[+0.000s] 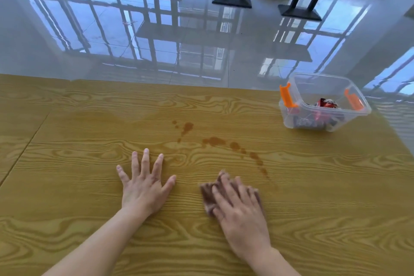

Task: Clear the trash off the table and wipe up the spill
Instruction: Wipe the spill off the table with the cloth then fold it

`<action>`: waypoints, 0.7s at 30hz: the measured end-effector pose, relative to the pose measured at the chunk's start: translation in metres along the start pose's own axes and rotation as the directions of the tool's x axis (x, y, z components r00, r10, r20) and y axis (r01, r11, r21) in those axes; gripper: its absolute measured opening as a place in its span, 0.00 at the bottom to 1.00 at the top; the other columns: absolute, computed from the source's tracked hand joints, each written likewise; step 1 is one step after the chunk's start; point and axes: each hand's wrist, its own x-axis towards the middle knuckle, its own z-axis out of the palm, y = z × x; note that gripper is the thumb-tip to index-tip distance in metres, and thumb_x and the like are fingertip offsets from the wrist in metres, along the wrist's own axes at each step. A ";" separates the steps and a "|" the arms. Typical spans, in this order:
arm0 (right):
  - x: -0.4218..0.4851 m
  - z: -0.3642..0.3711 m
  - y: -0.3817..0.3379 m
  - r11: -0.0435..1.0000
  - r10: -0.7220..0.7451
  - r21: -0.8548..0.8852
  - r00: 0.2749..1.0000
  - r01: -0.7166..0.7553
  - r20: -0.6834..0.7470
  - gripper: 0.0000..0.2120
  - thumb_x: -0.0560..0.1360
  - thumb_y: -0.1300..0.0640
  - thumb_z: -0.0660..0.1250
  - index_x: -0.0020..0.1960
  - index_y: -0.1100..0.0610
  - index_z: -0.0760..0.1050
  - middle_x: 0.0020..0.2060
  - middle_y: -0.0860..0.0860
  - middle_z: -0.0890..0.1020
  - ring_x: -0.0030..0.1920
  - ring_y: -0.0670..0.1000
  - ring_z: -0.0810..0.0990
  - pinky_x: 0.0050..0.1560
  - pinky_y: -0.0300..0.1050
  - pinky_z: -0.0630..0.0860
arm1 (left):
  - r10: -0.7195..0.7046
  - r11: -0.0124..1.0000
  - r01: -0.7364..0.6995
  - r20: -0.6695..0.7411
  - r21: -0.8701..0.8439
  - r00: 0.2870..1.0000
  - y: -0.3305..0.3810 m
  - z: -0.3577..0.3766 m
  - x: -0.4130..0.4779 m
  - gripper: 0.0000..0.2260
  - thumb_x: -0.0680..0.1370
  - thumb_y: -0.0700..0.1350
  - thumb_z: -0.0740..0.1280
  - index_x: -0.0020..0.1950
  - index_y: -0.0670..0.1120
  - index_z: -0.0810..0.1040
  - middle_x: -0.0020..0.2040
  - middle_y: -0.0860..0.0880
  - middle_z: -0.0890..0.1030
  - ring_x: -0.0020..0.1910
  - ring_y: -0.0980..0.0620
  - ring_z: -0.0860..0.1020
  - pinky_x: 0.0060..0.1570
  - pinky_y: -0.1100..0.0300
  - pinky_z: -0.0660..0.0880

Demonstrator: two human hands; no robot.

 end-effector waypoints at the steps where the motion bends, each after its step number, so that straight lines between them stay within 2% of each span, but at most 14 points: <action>1: -0.014 0.005 0.004 0.997 -0.073 -0.012 0.997 0.073 -0.018 0.25 0.82 0.39 0.48 0.78 0.41 0.56 0.80 0.44 0.50 0.79 0.54 0.50 0.75 0.56 0.50 | -0.018 1.000 0.018 -0.002 -0.019 1.000 0.006 0.002 -0.002 0.39 0.71 0.75 0.34 0.77 0.57 0.35 0.79 0.47 0.33 0.74 0.44 0.27 0.68 0.32 0.29; 3: -0.035 0.006 0.029 0.998 -0.055 -0.033 0.998 0.054 -0.012 0.26 0.82 0.40 0.48 0.79 0.42 0.53 0.80 0.44 0.50 0.79 0.54 0.51 0.74 0.56 0.52 | -0.040 0.999 0.039 -0.021 -0.016 0.999 0.014 0.006 -0.008 0.40 0.71 0.75 0.34 0.77 0.55 0.34 0.78 0.46 0.32 0.74 0.44 0.27 0.68 0.32 0.30; 5: -0.037 0.006 0.067 0.991 0.110 -0.073 0.992 -0.115 -0.064 0.26 0.83 0.40 0.45 0.79 0.43 0.49 0.80 0.44 0.45 0.80 0.53 0.47 0.76 0.55 0.49 | -0.037 0.999 0.037 -0.035 0.002 0.999 0.014 0.009 -0.010 0.40 0.72 0.75 0.33 0.78 0.54 0.34 0.79 0.45 0.33 0.75 0.43 0.28 0.69 0.32 0.32; 7: -0.018 -0.006 0.091 0.930 0.368 0.008 0.927 -0.369 -0.078 0.27 0.82 0.38 0.42 0.79 0.43 0.49 0.80 0.44 0.43 0.79 0.53 0.46 0.77 0.54 0.49 | -0.045 0.999 0.045 -0.052 0.003 0.998 0.013 0.009 -0.009 0.40 0.72 0.75 0.34 0.78 0.54 0.35 0.79 0.45 0.35 0.75 0.43 0.30 0.69 0.32 0.33; 9: 0.008 -0.018 0.090 0.843 0.536 0.087 0.842 -0.531 -0.059 0.28 0.81 0.37 0.41 0.79 0.42 0.50 0.80 0.45 0.44 0.79 0.54 0.45 0.78 0.55 0.48 | -0.045 0.999 0.046 -0.061 0.012 0.997 0.013 0.010 -0.008 0.41 0.72 0.75 0.35 0.78 0.53 0.36 0.79 0.45 0.36 0.76 0.43 0.31 0.70 0.32 0.33; 10: 0.018 -0.021 0.079 0.848 0.528 0.088 0.848 -0.523 -0.043 0.27 0.81 0.38 0.40 0.79 0.42 0.49 0.80 0.46 0.43 0.79 0.55 0.44 0.78 0.56 0.47 | -0.043 0.999 0.044 -0.061 0.012 0.997 0.013 0.009 -0.008 0.41 0.72 0.75 0.35 0.78 0.53 0.37 0.79 0.45 0.36 0.76 0.43 0.31 0.70 0.32 0.33; 11: 0.022 -0.019 0.065 0.894 0.445 0.066 0.895 -0.443 -0.035 0.27 0.81 0.38 0.39 0.79 0.41 0.49 0.80 0.46 0.43 0.79 0.56 0.44 0.78 0.57 0.46 | -0.045 0.999 0.046 -0.062 0.009 0.997 0.013 0.009 -0.008 0.41 0.72 0.75 0.35 0.79 0.54 0.37 0.79 0.45 0.36 0.76 0.43 0.31 0.70 0.32 0.33; 13: 0.008 -0.005 0.035 0.990 0.139 0.021 0.990 -0.139 -0.008 0.26 0.81 0.38 0.39 0.78 0.40 0.50 0.80 0.45 0.44 0.79 0.56 0.45 0.77 0.58 0.47 | -0.052 0.999 0.052 -0.053 0.005 0.997 0.013 0.008 -0.007 0.41 0.72 0.75 0.34 0.79 0.54 0.37 0.79 0.46 0.35 0.76 0.44 0.31 0.70 0.33 0.33; 14: -0.005 0.001 0.029 1.000 -0.011 0.012 1.000 0.011 0.010 0.26 0.82 0.38 0.41 0.78 0.40 0.51 0.80 0.45 0.46 0.79 0.55 0.47 0.76 0.58 0.48 | -0.052 0.999 0.053 -0.050 0.006 0.997 0.012 0.008 -0.006 0.41 0.72 0.75 0.34 0.79 0.54 0.37 0.79 0.46 0.35 0.76 0.44 0.31 0.70 0.33 0.33; 15: -0.016 0.003 0.033 0.995 -0.095 0.002 0.995 0.095 0.014 0.26 0.82 0.38 0.42 0.78 0.40 0.52 0.80 0.45 0.47 0.79 0.55 0.48 0.75 0.57 0.49 | -0.051 0.999 0.051 -0.052 0.006 0.997 0.012 0.008 -0.006 0.41 0.72 0.75 0.34 0.79 0.54 0.37 0.79 0.46 0.35 0.76 0.44 0.31 0.70 0.33 0.33; 16: -0.018 0.001 0.047 0.995 -0.101 -0.008 0.994 0.102 0.029 0.26 0.82 0.38 0.42 0.79 0.40 0.50 0.80 0.44 0.47 0.79 0.54 0.49 0.75 0.57 0.50 | -0.052 0.999 0.053 -0.059 0.005 0.997 0.012 0.009 -0.006 0.41 0.72 0.75 0.35 0.79 0.54 0.38 0.79 0.46 0.36 0.76 0.44 0.31 0.70 0.33 0.33; 18: -0.002 -0.004 0.087 0.997 0.068 -0.041 0.998 -0.068 -0.015 0.27 0.81 0.37 0.39 0.79 0.41 0.48 0.80 0.45 0.44 0.79 0.54 0.50 0.77 0.57 0.51 | -0.056 0.998 0.057 -0.076 0.006 0.995 0.012 0.012 -0.006 0.40 0.73 0.75 0.36 0.79 0.54 0.39 0.80 0.46 0.37 0.76 0.44 0.32 0.70 0.33 0.33; 19: 0.014 -0.010 0.106 0.979 0.202 -0.028 0.979 -0.203 -0.042 0.28 0.81 0.37 0.38 0.79 0.41 0.48 0.79 0.45 0.43 0.79 0.54 0.49 0.77 0.57 0.51 | -0.056 0.998 0.057 -0.082 0.010 0.995 0.012 0.012 -0.007 0.40 0.73 0.75 0.36 0.79 0.54 0.39 0.80 0.46 0.37 0.76 0.44 0.32 0.71 0.34 0.33; 21: 0.052 -0.026 0.122 0.900 0.432 0.066 0.902 -0.431 -0.007 0.29 0.80 0.36 0.38 0.79 0.42 0.47 0.79 0.44 0.40 0.79 0.54 0.45 0.78 0.56 0.48 | -0.058 0.998 0.060 -0.091 0.019 0.994 0.013 0.013 -0.006 0.40 0.73 0.75 0.37 0.79 0.54 0.39 0.80 0.46 0.37 0.76 0.45 0.32 0.71 0.34 0.33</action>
